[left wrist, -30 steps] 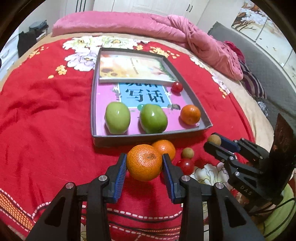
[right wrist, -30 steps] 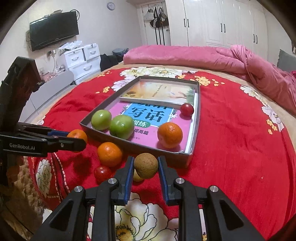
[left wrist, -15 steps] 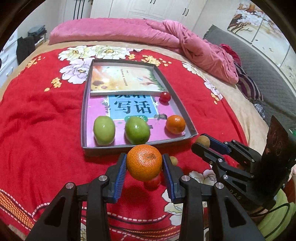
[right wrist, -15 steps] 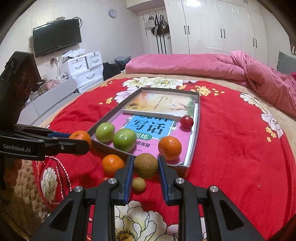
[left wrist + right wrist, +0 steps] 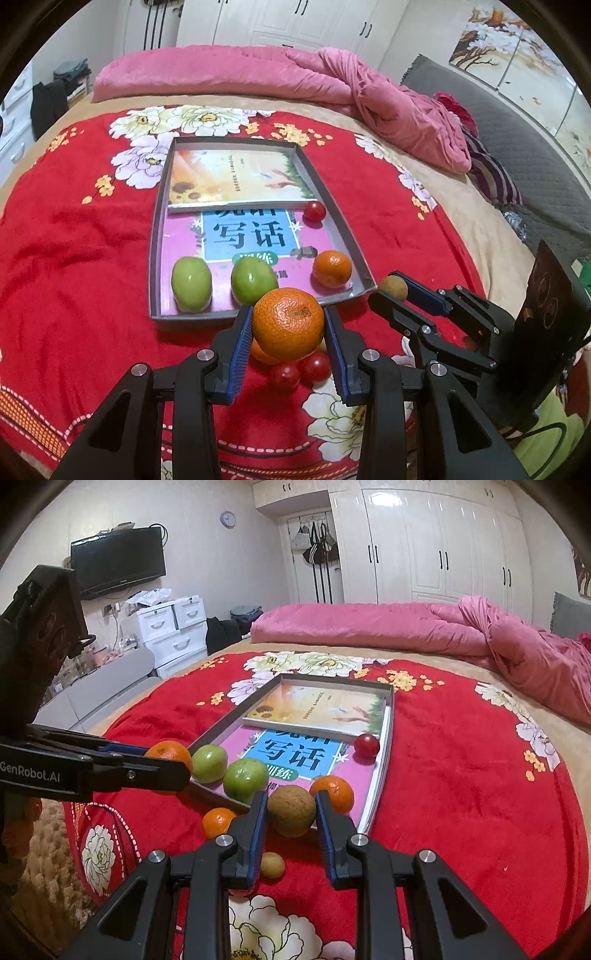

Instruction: Organize fruits

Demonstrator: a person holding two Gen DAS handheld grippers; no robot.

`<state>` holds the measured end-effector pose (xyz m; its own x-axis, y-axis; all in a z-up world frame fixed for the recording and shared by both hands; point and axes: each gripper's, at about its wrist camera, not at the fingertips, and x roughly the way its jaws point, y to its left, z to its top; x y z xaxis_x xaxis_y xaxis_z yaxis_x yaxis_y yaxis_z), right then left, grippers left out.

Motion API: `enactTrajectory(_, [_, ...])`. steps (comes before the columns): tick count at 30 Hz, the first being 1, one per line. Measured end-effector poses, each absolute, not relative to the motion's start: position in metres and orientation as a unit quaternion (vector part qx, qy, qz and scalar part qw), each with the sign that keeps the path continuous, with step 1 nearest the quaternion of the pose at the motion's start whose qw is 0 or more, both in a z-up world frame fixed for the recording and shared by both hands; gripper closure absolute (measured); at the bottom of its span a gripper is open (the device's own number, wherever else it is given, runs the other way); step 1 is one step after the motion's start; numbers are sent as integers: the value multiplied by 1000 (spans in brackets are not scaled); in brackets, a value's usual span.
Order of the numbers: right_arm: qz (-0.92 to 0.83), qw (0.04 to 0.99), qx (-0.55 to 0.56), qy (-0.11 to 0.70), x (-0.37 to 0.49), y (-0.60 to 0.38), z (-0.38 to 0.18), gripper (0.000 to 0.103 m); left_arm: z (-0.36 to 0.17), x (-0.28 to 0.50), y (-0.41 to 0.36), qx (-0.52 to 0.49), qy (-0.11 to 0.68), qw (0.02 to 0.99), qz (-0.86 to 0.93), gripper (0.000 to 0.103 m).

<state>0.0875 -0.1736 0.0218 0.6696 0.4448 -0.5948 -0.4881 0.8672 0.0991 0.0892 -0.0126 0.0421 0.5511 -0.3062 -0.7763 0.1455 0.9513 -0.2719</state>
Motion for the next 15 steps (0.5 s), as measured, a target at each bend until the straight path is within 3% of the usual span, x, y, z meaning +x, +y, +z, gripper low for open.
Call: enactTrajectory(15, [246,923,-22,296,92,-185,31,77,52,105,-28,-84,449,880,-128,64])
